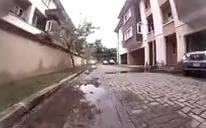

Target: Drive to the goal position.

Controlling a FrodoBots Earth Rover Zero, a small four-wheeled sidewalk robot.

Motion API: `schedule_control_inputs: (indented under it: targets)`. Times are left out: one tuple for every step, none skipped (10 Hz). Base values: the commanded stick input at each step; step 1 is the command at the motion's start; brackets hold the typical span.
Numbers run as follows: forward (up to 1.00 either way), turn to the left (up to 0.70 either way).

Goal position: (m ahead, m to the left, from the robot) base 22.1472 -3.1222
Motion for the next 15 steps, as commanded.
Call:
schedule_control_inputs:
  targets:
    - [0.50, 0.00]
    - [0.50, 0.00]
    - [0.50, 0.00]
    - [0.50, 0.00]
    - [0.50, 0.00]
    - [0.50, 0.00]
    - [0.50, 0.00]
    - [0.50, 0.00]
    - [0.50, 0.00]
    - [0.50, 0.00]
    - [0.50, 0.00]
    - [0.50, 0.00]
    - [0.50, 0.00]
    - [0.50, 0.00]
    - [0.50, 0.00]
